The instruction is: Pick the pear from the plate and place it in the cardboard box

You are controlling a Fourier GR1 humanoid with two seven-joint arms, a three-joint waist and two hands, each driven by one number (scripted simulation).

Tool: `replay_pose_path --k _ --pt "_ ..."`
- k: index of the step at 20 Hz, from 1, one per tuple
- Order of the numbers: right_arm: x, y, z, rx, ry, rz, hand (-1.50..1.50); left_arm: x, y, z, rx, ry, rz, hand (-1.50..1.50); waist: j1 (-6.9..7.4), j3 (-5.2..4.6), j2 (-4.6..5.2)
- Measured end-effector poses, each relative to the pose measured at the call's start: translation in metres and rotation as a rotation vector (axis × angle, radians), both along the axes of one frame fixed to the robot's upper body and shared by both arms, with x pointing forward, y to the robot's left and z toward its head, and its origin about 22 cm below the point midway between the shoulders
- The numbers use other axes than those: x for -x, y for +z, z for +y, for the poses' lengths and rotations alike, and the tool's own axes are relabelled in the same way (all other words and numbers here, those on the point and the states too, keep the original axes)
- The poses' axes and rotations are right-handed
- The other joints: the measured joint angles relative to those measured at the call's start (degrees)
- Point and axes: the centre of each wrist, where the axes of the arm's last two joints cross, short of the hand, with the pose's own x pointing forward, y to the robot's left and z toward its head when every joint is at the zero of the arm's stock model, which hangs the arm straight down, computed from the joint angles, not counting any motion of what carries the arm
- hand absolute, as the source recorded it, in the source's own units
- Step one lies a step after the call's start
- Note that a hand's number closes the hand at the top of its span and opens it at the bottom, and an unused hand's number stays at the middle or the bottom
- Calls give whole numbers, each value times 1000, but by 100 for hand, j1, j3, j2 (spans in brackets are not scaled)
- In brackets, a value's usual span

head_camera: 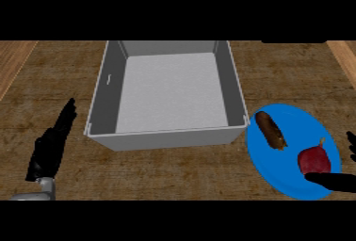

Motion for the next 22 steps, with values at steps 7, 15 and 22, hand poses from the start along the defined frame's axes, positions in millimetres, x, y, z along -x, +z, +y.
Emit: replay_pose_path --k 7,15,22 --pt "-4 -13 7 -2 9 13 -150 1 1 2 2 9 -6 0 5 2 1" --pt "-13 -25 8 -28 31 30 150 4 -2 -2 0 10 -4 0 3 -4 -2" --pt "-21 -29 10 125 -13 -7 150 4 1 -2 -4 7 -2 0 11 -9 -2"
